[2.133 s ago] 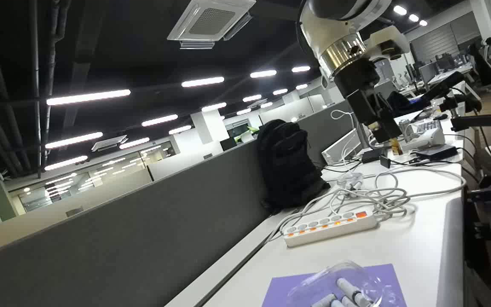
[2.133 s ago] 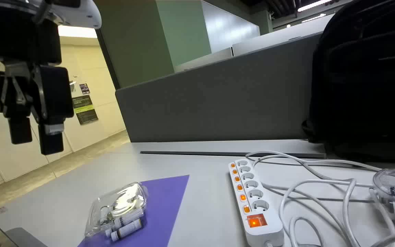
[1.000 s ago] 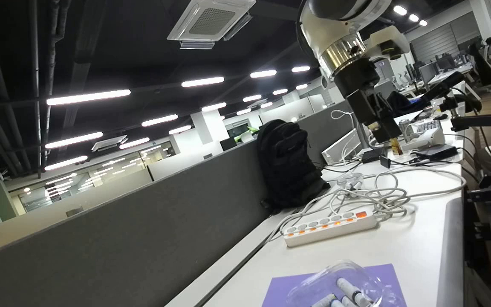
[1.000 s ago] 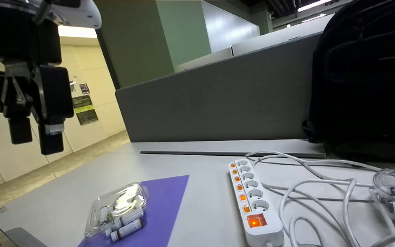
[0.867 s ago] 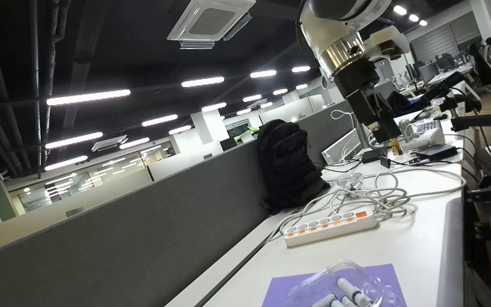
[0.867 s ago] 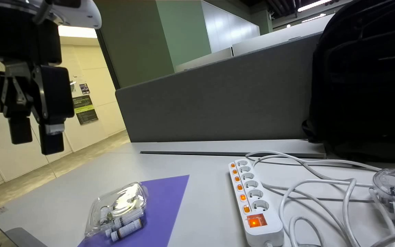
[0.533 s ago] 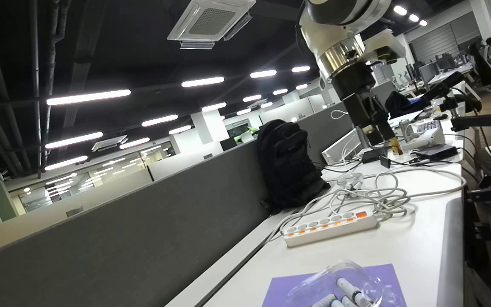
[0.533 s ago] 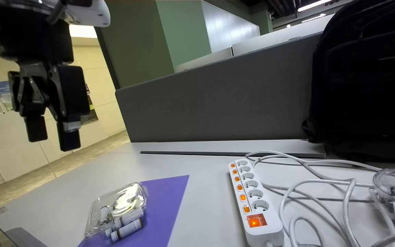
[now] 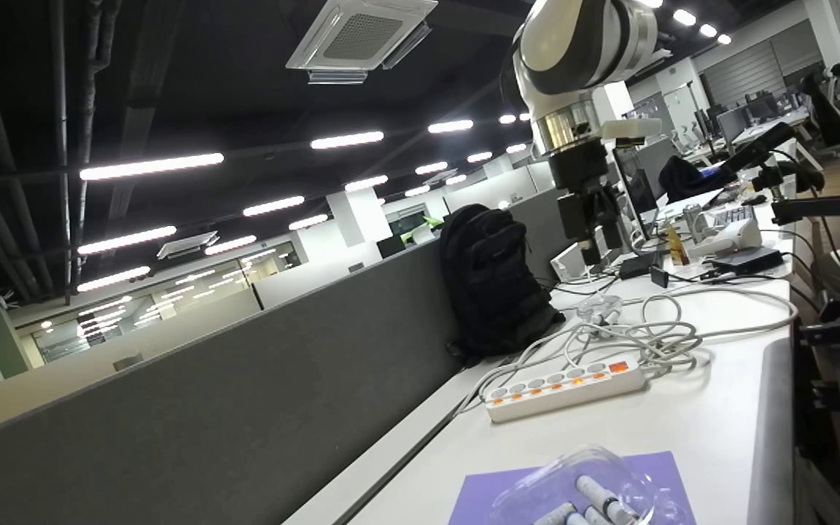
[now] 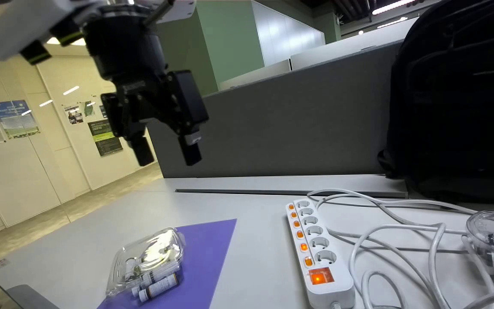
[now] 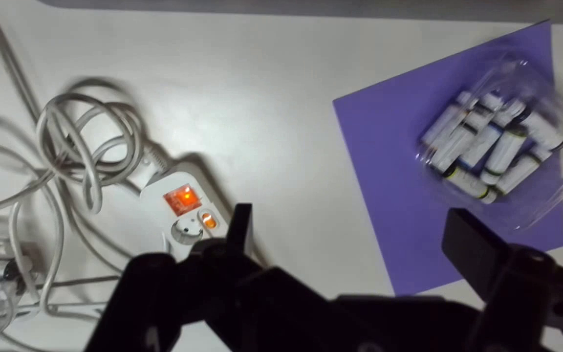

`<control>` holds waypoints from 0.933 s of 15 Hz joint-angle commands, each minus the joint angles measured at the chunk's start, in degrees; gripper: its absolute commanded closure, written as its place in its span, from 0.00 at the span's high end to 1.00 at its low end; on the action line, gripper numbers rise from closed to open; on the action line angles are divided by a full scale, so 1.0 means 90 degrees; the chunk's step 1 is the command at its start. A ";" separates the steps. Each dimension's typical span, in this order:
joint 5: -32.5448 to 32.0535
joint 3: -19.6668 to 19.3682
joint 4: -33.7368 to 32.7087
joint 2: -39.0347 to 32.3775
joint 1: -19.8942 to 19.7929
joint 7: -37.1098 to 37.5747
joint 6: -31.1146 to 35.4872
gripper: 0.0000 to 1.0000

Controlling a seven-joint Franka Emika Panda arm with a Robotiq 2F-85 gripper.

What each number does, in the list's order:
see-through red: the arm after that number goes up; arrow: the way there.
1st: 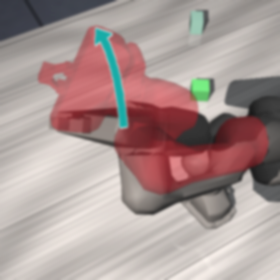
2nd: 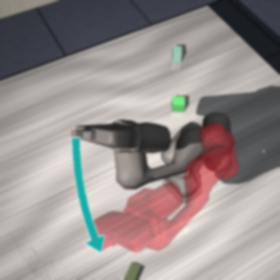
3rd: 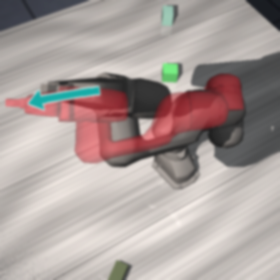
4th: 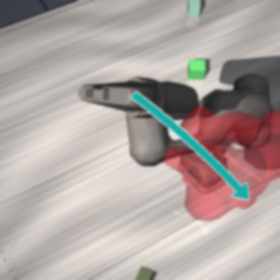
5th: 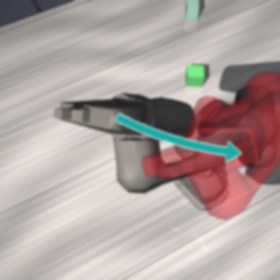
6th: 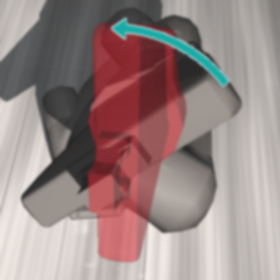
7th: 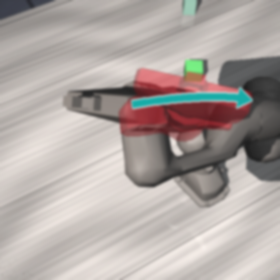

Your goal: Turn off the third from last switch on the extension cord

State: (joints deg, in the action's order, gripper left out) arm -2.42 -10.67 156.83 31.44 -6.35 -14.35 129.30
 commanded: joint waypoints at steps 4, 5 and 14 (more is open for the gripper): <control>0.0254 -0.0409 -0.0863 -0.1621 -0.0021 -0.0395 0.1399 0.73; 0.0401 -0.0493 -0.1022 -0.1868 0.0003 -0.0499 0.1456 0.67; 0.2755 -0.0581 -0.2828 -0.3813 -0.0206 -0.2103 0.0249 0.05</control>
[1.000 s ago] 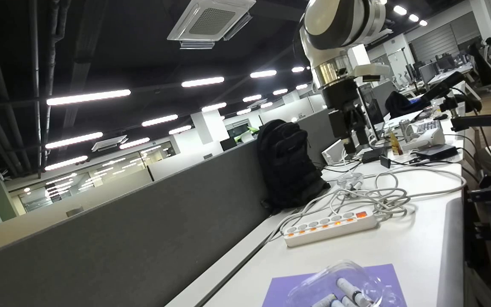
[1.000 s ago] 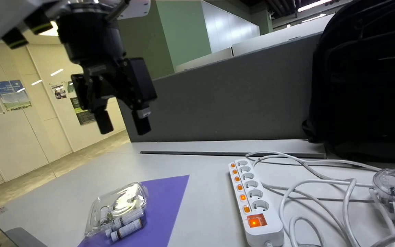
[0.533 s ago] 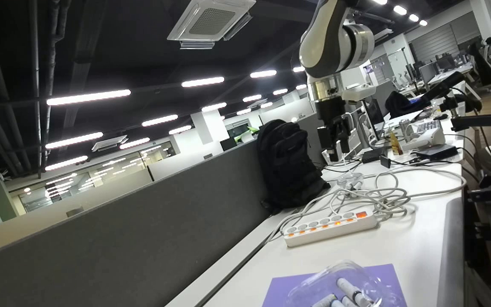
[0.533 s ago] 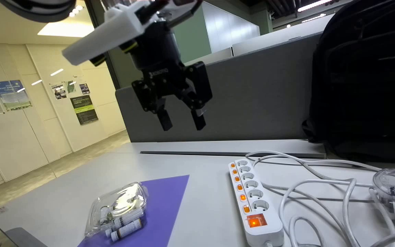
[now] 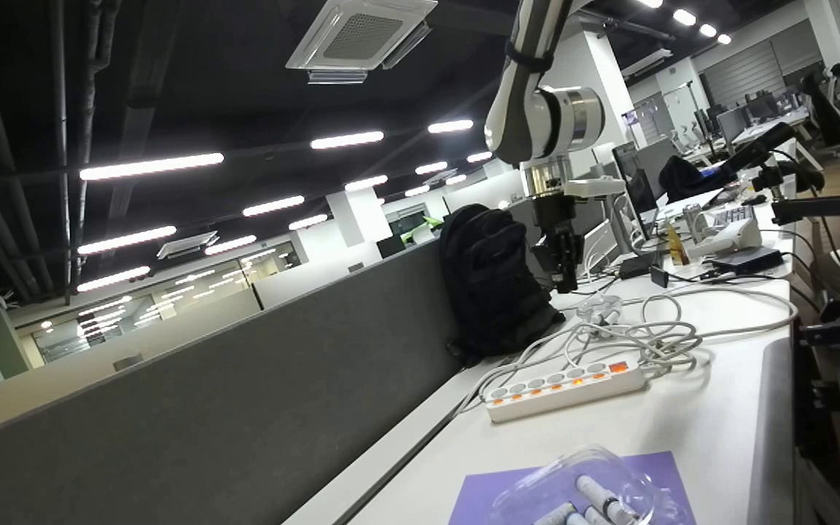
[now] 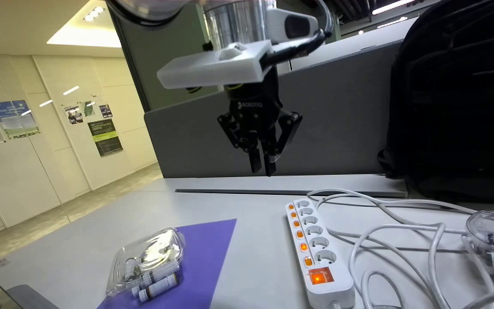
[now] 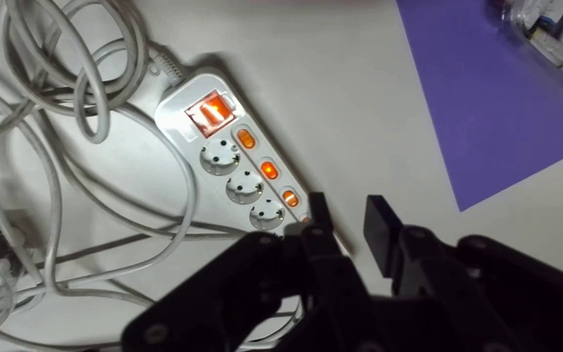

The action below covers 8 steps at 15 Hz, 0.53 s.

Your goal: Turn off the third from last switch on the extension cord

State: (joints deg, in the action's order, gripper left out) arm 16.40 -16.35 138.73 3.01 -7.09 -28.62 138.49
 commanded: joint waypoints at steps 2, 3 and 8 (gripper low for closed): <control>0.0963 0.0167 -0.1212 -0.1009 -0.0294 -0.0772 -0.1281 0.00; 0.1046 0.0217 -0.1372 -0.1150 -0.0384 -0.0872 -0.1518 0.00; 0.0914 0.0436 -0.1239 -0.1160 -0.0607 -0.0837 -0.1475 0.01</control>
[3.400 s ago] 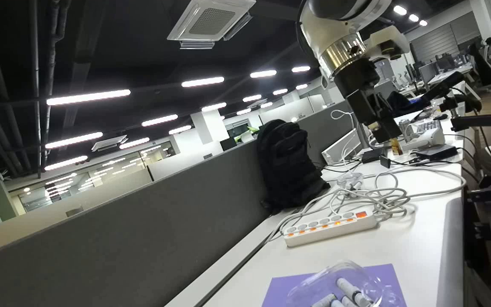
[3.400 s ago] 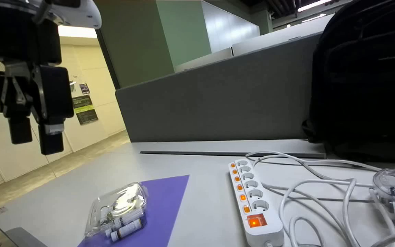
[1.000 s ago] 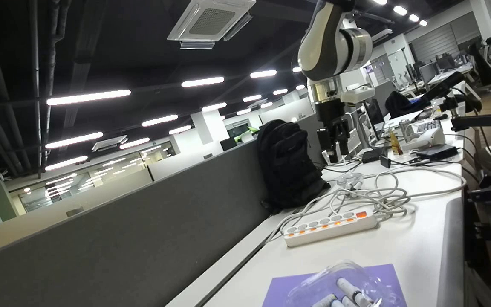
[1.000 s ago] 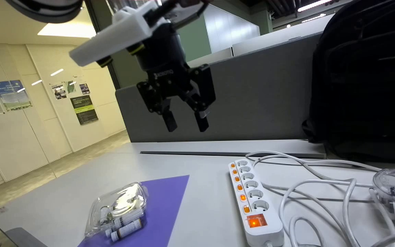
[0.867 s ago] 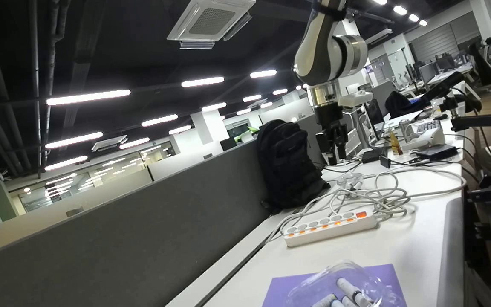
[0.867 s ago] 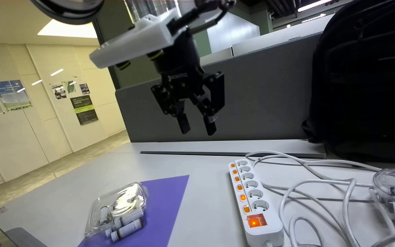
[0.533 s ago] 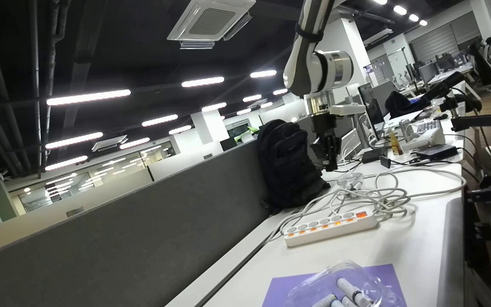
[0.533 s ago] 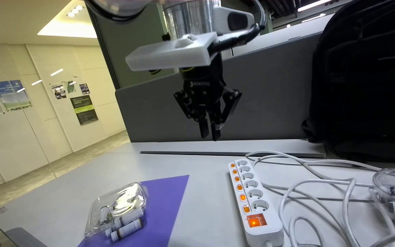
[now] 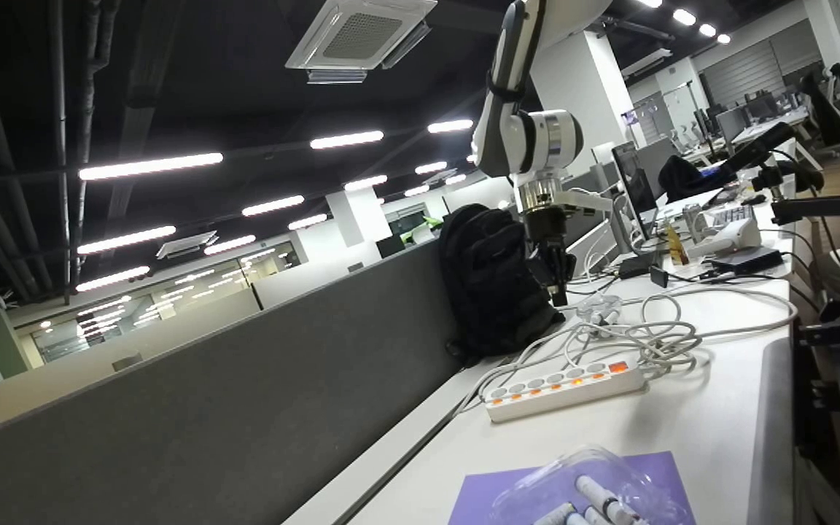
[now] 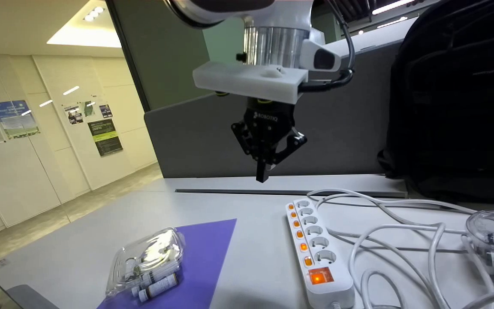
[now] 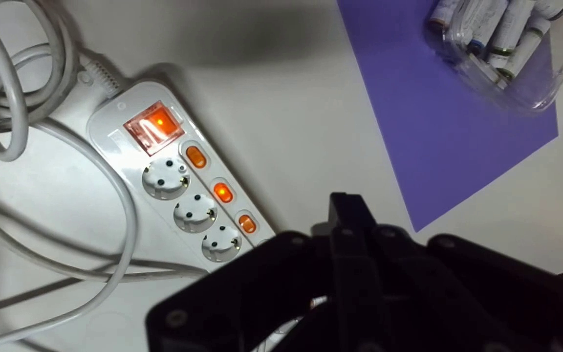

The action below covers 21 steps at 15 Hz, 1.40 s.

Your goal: Turn off the third from last switch on the extension cord

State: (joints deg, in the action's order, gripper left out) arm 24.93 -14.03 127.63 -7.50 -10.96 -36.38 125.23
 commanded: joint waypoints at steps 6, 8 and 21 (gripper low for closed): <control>-0.0099 0.0281 0.0246 -0.0018 -0.0132 0.0210 0.0756 0.00; -0.0190 0.0326 0.0322 -0.0199 -0.0126 0.0314 0.1320 0.00; -0.1723 0.0438 -0.0031 -0.1440 -0.0238 0.1826 0.2475 0.00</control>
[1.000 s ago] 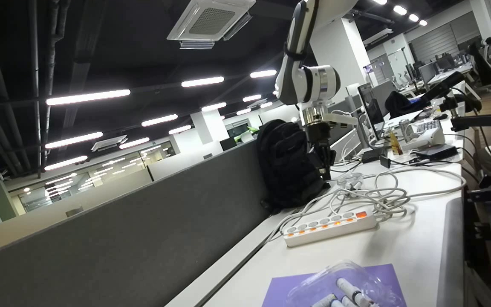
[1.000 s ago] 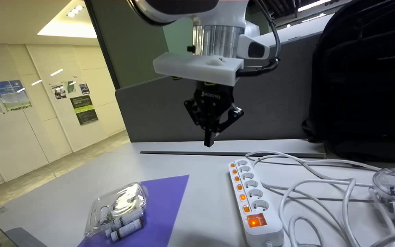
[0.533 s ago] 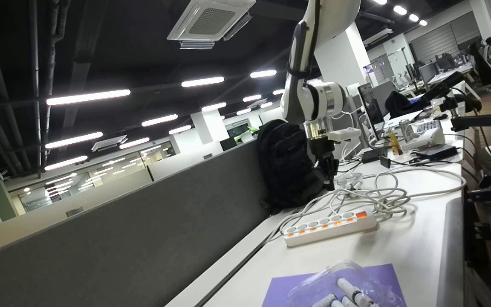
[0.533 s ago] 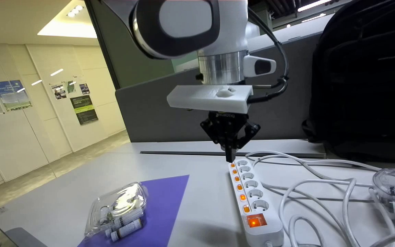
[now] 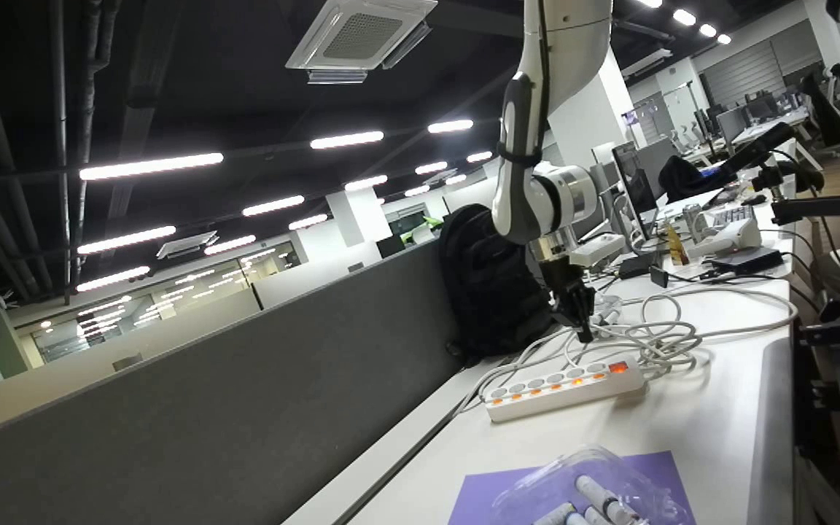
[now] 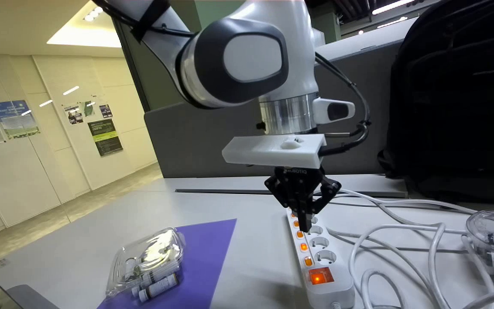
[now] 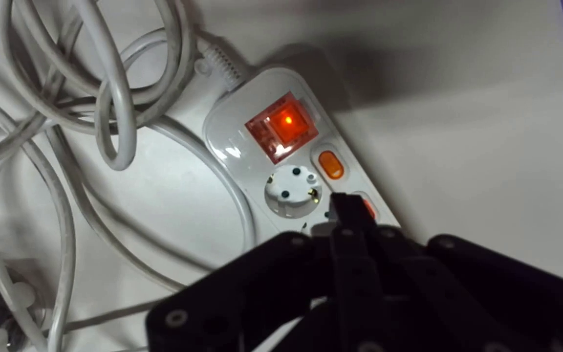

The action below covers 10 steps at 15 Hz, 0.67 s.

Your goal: Turn off the third from last switch on the extension cord

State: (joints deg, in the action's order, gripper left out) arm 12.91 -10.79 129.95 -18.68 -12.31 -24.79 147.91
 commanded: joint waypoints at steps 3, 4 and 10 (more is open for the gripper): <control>-0.0559 0.0137 -0.0445 -0.0341 -0.0095 0.0703 -0.0012 0.00; -0.0552 0.0180 -0.0487 -0.0394 -0.0111 0.0710 -0.0017 0.00; -0.0491 0.0432 -0.0596 -0.0796 -0.0141 0.0664 0.0398 0.00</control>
State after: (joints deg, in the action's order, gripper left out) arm 9.75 -8.58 126.25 -23.50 -12.49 -21.24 149.50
